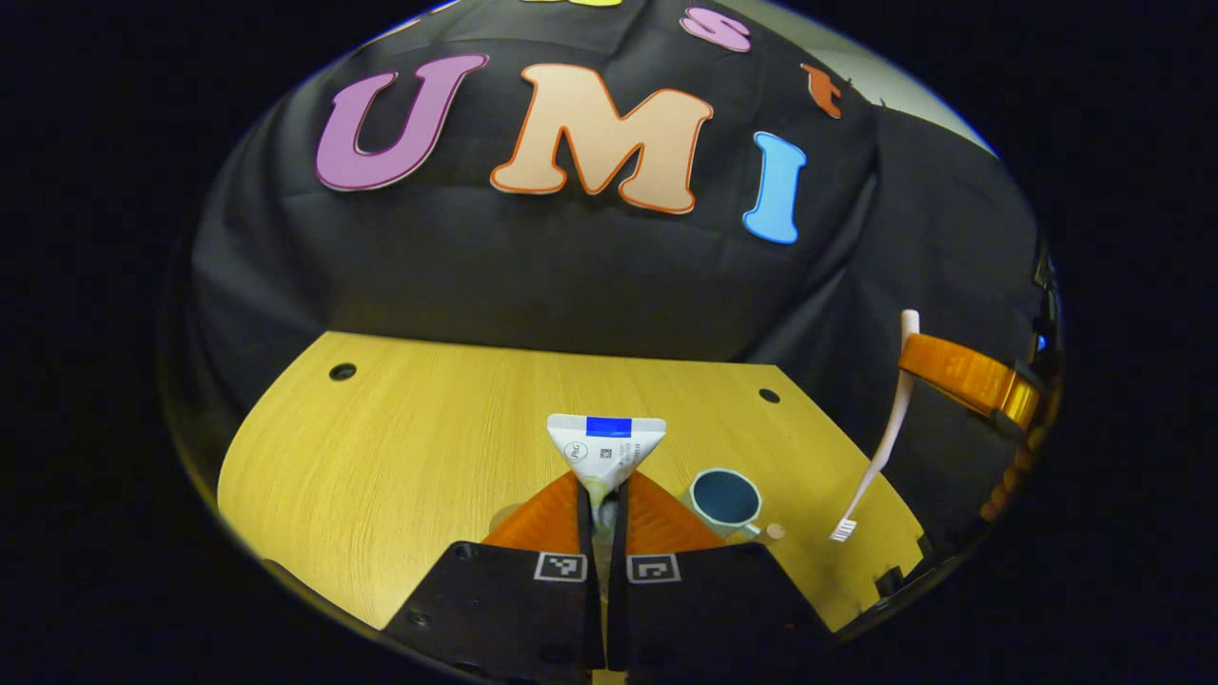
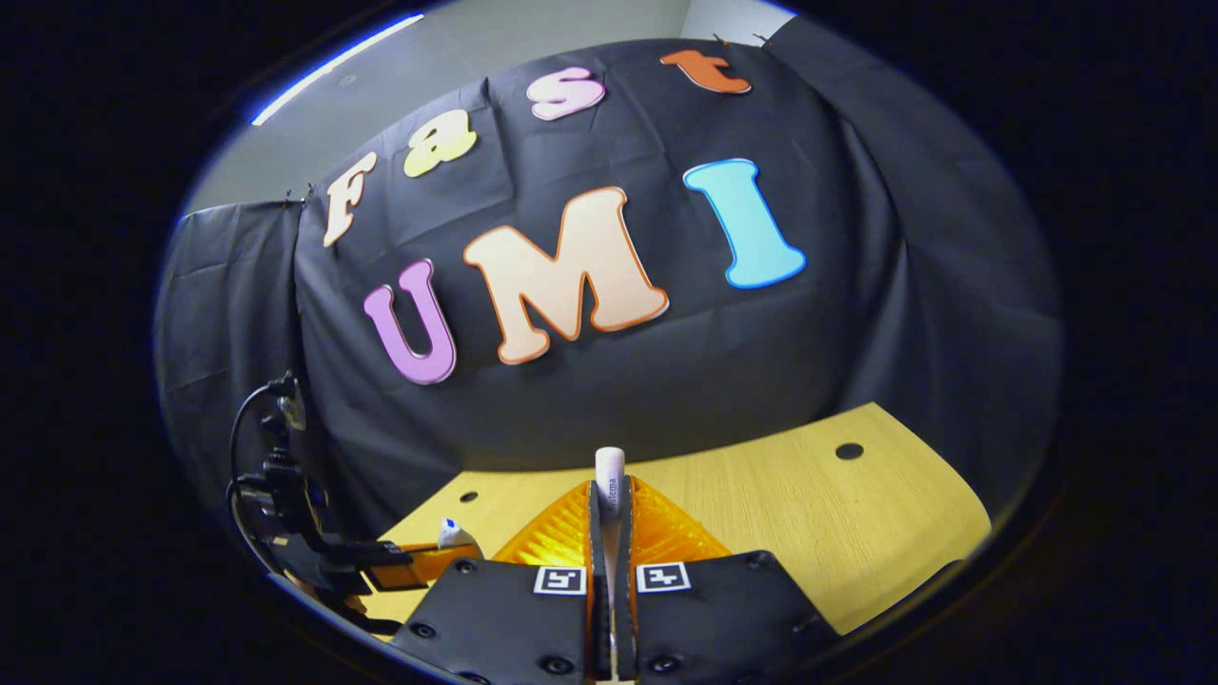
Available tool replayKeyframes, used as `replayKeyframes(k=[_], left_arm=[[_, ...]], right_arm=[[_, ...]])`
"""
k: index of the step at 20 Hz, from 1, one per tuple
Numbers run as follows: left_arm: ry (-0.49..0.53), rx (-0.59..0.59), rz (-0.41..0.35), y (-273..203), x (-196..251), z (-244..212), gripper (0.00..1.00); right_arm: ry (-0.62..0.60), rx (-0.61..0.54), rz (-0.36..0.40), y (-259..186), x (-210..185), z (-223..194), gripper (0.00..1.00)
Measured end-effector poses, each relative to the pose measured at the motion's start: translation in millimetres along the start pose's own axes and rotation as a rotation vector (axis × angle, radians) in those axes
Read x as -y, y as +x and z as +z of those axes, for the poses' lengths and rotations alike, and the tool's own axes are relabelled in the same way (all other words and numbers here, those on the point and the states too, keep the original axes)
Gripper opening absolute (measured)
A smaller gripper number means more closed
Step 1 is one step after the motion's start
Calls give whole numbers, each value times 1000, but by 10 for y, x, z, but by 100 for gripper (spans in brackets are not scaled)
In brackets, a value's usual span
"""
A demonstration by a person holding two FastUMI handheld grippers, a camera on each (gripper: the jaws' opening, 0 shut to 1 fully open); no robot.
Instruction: Put the toothbrush and toothpaste on the desktop into the cup, then pick up the cup and place it on the coaster on the desktop.
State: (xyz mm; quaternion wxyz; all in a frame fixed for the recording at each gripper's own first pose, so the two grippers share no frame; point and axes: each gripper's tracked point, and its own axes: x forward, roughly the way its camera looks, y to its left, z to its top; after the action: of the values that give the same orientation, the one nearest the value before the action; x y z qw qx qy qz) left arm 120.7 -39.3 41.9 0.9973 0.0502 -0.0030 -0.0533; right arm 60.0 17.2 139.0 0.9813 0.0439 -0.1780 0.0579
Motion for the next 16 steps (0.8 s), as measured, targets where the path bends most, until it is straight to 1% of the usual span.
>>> replayKeyframes(k=[2, 4, 5, 7, 9, 10, 12, 14, 15, 16], left_arm=[[30, 57, -29, 90, 22, 77, 1], [43, 103, -59, 197, 30, 143, 1], [45, 119, -83, 234, 69, 150, 1], [50, 188, -141, 279, 157, 222, 1], [49, 239, -183, 323, 244, 303, 1], [46, 253, -204, 335, 302, 297, 1], [40, 272, -232, 374, 383, 290, 0], [40, 282, -252, 445, 462, 289, 1], [39, 284, -262, 462, 496, 291, 1], [37, 287, -273, 492, 550, 303, 1]], right_arm=[[-22, 64, -23, 193, 21, 12, 5], [-29, 81, -43, 410, 56, -145, 5], [-22, 67, -53, 484, 78, -275, 5], [-31, 56, -82, 593, 148, -510, 5], [-22, 51, -98, 634, 211, -699, 5], [-17, 53, -112, 661, 259, -771, 4], [-14, 41, -133, 686, 350, -929, 5], [5, 8, -137, 658, 394, -1076, 7], [23, -20, -143, 625, 424, -1148, 12], [41, -30, -144, 593, 439, -1161, 13]])
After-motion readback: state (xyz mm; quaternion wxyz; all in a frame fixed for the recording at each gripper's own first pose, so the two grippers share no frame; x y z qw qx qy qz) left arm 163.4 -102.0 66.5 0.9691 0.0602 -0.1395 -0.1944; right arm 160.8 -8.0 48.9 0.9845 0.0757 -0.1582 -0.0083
